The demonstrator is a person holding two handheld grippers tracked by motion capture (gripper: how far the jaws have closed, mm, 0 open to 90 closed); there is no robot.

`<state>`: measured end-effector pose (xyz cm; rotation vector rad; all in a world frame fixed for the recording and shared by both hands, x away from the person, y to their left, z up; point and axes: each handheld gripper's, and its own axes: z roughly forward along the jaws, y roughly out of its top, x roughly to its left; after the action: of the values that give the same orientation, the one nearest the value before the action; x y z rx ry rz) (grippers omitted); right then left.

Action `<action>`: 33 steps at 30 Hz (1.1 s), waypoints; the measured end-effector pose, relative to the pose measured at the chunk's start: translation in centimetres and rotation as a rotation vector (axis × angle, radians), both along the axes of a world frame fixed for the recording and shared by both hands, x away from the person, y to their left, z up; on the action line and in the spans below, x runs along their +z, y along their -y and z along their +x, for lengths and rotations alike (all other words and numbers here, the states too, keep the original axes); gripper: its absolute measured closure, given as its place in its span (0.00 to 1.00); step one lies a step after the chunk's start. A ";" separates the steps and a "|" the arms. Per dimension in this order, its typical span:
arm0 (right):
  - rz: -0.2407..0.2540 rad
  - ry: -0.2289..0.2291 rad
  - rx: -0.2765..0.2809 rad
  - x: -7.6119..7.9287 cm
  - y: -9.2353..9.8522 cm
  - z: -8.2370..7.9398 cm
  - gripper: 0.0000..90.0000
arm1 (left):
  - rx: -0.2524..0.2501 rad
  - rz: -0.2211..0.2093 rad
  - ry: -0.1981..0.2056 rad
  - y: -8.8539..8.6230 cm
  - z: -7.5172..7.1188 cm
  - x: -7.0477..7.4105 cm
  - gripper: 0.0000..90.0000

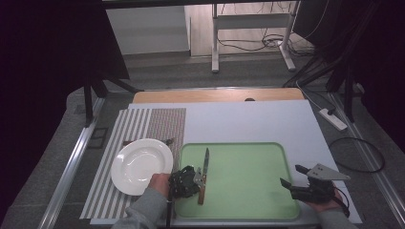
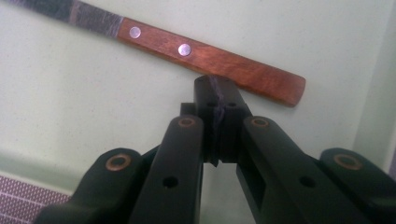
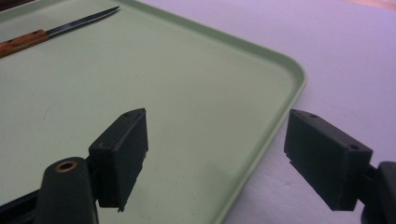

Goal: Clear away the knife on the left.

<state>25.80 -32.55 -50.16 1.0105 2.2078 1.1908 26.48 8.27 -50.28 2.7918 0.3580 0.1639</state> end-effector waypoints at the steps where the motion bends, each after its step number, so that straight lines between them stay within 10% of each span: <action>1: -0.001 0.001 0.000 0.0 0.0 0.0 0.25 | 0.000 0.001 0.001 0.0 0.0 0.0 0.98; 27: -0.006 -0.001 -0.007 0.0 0.2 0.0 0.25 | -0.007 -0.007 0.008 0.3 -0.2 0.1 0.98; 33: -0.005 0.001 -0.005 0.0 0.2 0.0 0.25 | 0.048 -0.078 0.016 -0.5 0.0 0.6 0.88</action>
<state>25.83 -32.71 -50.14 1.0126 2.2059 1.1830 26.44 8.80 -49.64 2.7051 0.4183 0.1799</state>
